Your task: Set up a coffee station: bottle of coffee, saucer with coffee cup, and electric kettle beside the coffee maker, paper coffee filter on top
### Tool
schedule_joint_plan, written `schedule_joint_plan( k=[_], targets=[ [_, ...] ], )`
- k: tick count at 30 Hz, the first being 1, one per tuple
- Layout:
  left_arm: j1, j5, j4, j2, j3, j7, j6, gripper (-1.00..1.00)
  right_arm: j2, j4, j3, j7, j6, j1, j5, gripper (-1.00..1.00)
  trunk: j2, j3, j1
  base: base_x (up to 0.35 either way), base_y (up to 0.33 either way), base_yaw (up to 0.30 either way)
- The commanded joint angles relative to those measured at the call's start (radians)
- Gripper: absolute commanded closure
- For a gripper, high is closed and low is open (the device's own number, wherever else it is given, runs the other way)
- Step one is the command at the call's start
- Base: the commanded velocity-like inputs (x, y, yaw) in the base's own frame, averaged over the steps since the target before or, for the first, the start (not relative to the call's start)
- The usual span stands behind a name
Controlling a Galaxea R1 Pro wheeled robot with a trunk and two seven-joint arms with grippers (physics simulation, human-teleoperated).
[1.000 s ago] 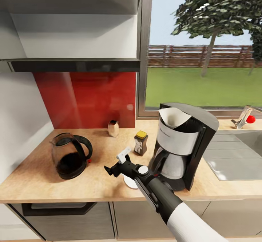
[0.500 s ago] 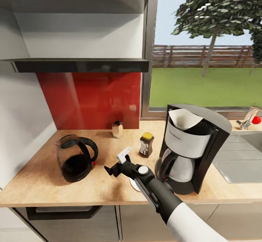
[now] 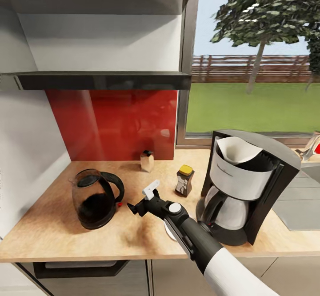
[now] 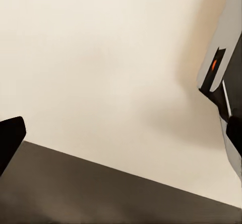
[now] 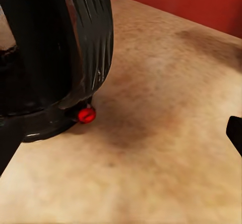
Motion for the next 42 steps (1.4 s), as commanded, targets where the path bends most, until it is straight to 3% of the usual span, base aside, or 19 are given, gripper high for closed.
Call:
schedule_joint_plan(
  k=[1,8,42],
  targets=[
    [0.004,-0.010,-0.001,0.000,0.008,0.001,0.005,-1.00,0.000,-0.001,0.000,0.001,0.007,-0.001,-0.007,-1.00,-0.002,-0.002,0.001,0.069,0.082,0.000],
    [0.034,-0.017,-0.002,0.003,0.006,0.001,0.005,-1.00,0.000,-0.001,0.000,0.001,0.007,-0.001,-0.007,-1.00,-0.002,-0.002,0.001,0.015,0.018,0.000],
    [0.034,-0.018,-0.006,0.003,0.004,0.001,0.001,-1.00,0.000,0.000,0.000,0.001,0.007,-0.001,-0.007,-1.00,-0.002,-0.002,0.001,0.028,0.058,0.000]
  ],
)
